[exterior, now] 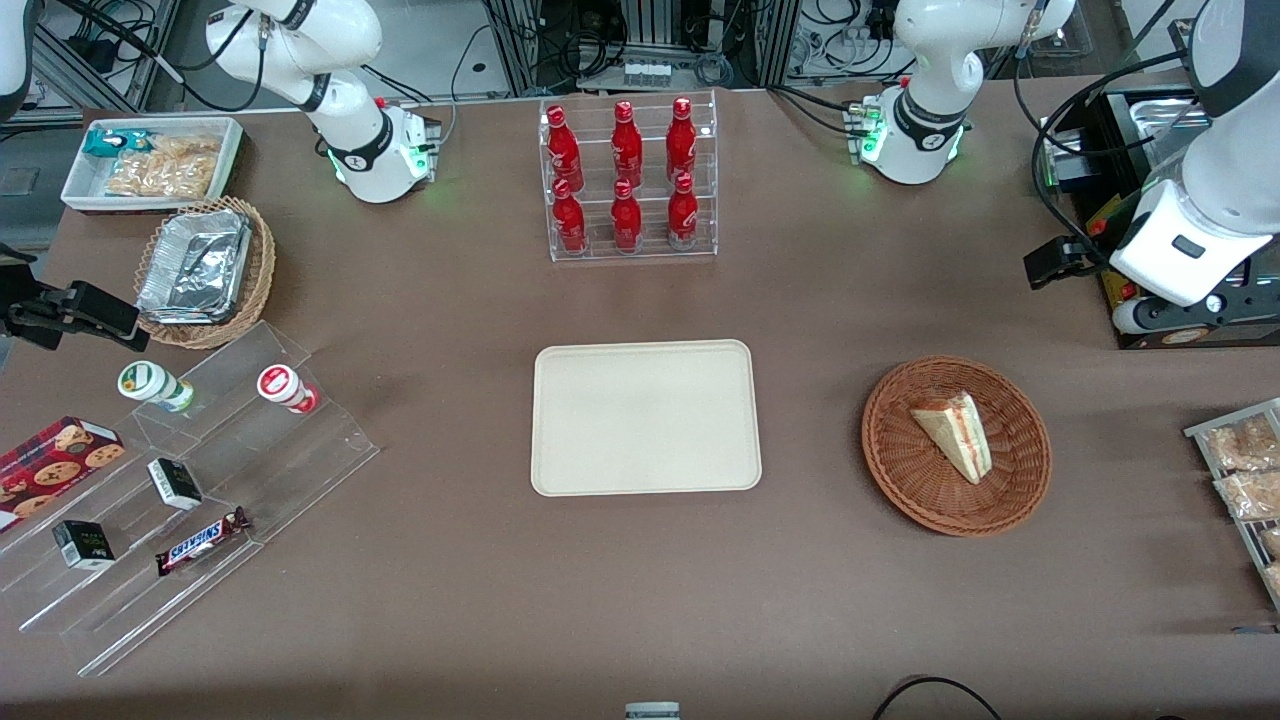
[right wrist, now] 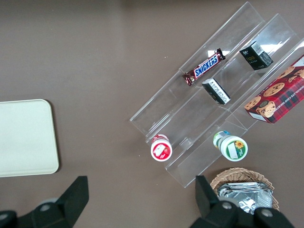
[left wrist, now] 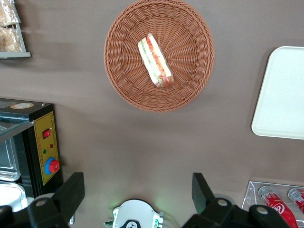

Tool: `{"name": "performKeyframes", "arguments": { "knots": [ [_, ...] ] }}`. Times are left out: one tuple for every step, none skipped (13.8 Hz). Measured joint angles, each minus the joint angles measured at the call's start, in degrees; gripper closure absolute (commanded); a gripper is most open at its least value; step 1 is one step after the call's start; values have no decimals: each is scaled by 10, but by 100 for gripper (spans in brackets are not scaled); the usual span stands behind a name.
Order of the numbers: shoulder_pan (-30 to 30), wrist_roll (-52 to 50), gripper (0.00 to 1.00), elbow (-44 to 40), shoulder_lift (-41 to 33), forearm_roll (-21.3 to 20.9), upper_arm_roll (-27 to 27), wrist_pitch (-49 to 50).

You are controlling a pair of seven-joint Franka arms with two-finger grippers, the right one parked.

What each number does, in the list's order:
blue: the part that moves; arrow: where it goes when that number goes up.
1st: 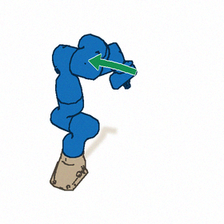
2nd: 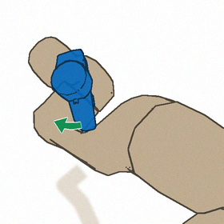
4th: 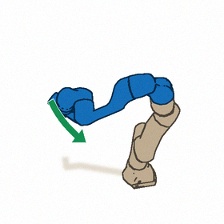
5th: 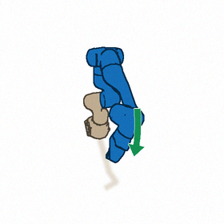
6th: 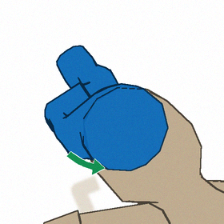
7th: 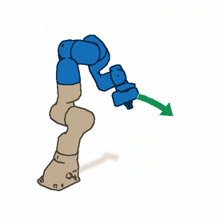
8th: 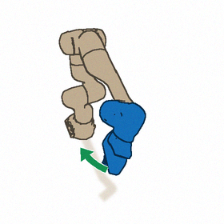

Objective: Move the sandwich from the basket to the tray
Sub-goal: 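Move the left gripper over the wrapped sandwich in the wicker basket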

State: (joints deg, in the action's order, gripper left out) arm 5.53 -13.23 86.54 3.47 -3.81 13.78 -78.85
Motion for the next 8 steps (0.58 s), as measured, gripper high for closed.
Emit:
{"name": "performKeyframes", "arguments": {
  "knots": [
    [0, 0, 0, 0, 0, 0, 0, 0],
    [0, 0, 0, 0, 0, 0, 0, 0],
    [0, 0, 0, 0, 0, 0, 0, 0],
    [0, 0, 0, 0, 1, 0, 0, 0],
    [0, 0, 0, 0, 3, 0, -1, 0],
    [0, 0, 0, 0, 8, 0, -2, -1],
    [0, 0, 0, 0, 16, 0, -5, -1],
    [2, -1, 0, 1, 27, -1, -8, -1]
  ]
}}
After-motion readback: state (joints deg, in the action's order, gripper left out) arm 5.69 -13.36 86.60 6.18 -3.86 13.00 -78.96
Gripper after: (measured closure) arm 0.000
